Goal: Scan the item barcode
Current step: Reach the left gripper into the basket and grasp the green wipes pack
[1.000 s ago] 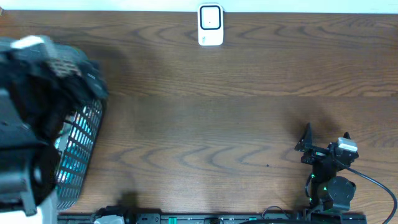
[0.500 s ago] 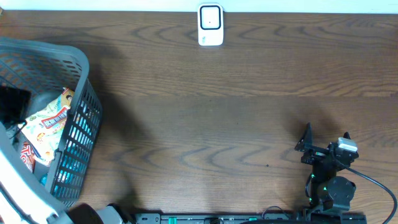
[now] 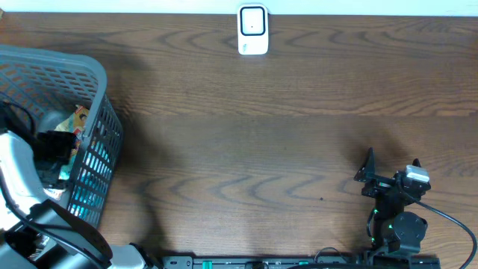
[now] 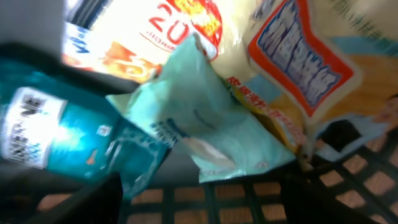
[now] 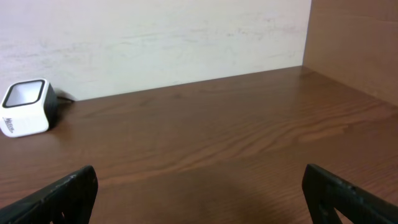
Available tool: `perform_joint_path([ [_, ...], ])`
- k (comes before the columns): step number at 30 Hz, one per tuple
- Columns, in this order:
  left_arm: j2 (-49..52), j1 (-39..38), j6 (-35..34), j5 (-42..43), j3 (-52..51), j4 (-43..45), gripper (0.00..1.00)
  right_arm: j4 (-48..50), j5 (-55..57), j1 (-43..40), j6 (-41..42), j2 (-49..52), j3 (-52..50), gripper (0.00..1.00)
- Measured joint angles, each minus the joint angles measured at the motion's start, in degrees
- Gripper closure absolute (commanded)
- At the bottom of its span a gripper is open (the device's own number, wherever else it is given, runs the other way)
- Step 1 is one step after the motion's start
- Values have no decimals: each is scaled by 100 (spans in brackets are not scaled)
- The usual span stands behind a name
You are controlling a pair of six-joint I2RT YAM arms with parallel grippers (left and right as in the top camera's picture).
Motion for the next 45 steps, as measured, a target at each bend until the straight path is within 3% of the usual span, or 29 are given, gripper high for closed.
perform_joint_path([
  [14, -7, -435, -302, 227, -1108, 1545, 18, 0, 0, 0, 0, 0, 0, 1],
  [29, 2, -809, -595, -131, -1620, 1882, 19, -2, 0, 0, -2, 0, 0, 1],
  [30, 4, -813, -603, -203, -1679, 1902, 22, 0, 0, 0, -2, 0, 0, 1],
  [32, 4, -817, -656, -376, -1777, 1904, 40, 0, 0, 0, 0, 0, 0, 1],
  [37, 2, -815, -699, -601, -1825, 1884, 63, 0, 0, 0, -2, 0, 0, 1],
  [40, -35, -815, -671, -647, -1797, 1792, 70, -2, 0, 0, -2, 0, 0, 1],
  [45, -356, -804, -533, -721, -1633, 1482, 70, 0, 0, 0, 0, 0, 0, 1],
])
